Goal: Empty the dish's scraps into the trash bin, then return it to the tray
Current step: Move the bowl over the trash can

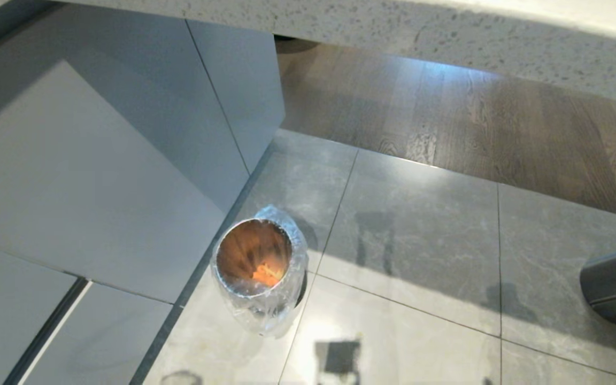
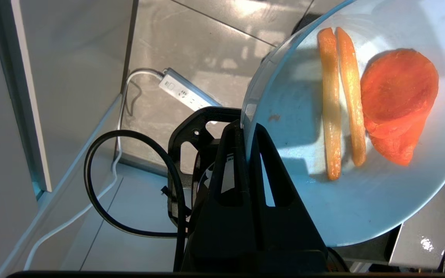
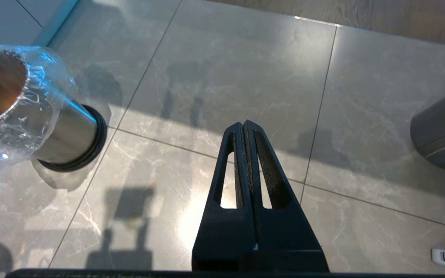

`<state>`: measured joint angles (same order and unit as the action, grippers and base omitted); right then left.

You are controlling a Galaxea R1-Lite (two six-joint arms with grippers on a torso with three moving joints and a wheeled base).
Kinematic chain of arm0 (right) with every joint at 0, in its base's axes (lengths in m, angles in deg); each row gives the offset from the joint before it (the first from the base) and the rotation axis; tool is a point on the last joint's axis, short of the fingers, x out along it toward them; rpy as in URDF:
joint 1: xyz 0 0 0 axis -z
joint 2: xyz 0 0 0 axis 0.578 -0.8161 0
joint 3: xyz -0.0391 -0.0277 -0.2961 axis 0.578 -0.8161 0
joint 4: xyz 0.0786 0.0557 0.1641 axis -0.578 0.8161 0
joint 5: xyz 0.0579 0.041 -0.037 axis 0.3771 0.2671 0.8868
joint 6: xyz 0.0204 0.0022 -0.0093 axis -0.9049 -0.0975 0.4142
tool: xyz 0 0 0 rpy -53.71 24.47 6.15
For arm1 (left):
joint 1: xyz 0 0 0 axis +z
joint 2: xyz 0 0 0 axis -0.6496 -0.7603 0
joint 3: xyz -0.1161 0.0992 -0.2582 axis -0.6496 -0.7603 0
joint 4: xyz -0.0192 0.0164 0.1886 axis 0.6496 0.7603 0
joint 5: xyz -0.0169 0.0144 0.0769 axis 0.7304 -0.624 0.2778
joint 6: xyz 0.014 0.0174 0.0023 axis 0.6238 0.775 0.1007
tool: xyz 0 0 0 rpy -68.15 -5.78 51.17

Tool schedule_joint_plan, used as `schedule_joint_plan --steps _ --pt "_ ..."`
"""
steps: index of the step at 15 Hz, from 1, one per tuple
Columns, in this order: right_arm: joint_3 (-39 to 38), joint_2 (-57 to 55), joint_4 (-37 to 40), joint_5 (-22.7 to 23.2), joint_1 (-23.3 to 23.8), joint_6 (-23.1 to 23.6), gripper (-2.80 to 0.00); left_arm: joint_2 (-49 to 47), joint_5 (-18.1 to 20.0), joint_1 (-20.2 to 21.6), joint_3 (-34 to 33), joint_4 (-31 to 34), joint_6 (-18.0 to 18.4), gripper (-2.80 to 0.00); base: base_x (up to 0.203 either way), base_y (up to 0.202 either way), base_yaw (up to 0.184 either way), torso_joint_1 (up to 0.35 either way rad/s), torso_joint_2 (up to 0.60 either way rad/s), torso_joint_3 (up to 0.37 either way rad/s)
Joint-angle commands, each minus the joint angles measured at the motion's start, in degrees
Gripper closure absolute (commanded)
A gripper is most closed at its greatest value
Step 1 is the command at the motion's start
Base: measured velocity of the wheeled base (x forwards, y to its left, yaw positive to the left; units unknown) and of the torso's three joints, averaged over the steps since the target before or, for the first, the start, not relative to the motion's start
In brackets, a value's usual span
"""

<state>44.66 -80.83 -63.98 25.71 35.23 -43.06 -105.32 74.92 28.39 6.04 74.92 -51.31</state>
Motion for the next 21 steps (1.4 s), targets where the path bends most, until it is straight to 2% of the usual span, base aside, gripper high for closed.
schedule_joint_plan --steps 1,10,16,21 --pt "0.0 0.0 0.0 0.0 0.0 0.0 0.00 -0.1 -0.1 0.0 0.0 0.3 -0.1 0.00 0.000 0.000 0.000 0.001 0.00 -0.193" --pt "0.0 0.0 0.0 0.0 0.0 0.0 0.00 0.1 0.9 0.0 0.3 0.3 0.1 0.00 0.000 0.000 0.000 0.003 0.00 -0.187" --pt "0.0 0.0 0.0 0.0 0.0 0.0 0.00 -0.1 0.1 0.1 2.3 -0.2 2.9 0.00 0.000 0.000 0.000 0.001 0.00 -0.015" --pt "0.0 0.0 0.0 0.0 0.0 0.0 0.00 -6.3 0.3 0.1 4.8 -7.6 2.9 0.00 0.000 0.000 0.000 0.000 0.00 0.000"
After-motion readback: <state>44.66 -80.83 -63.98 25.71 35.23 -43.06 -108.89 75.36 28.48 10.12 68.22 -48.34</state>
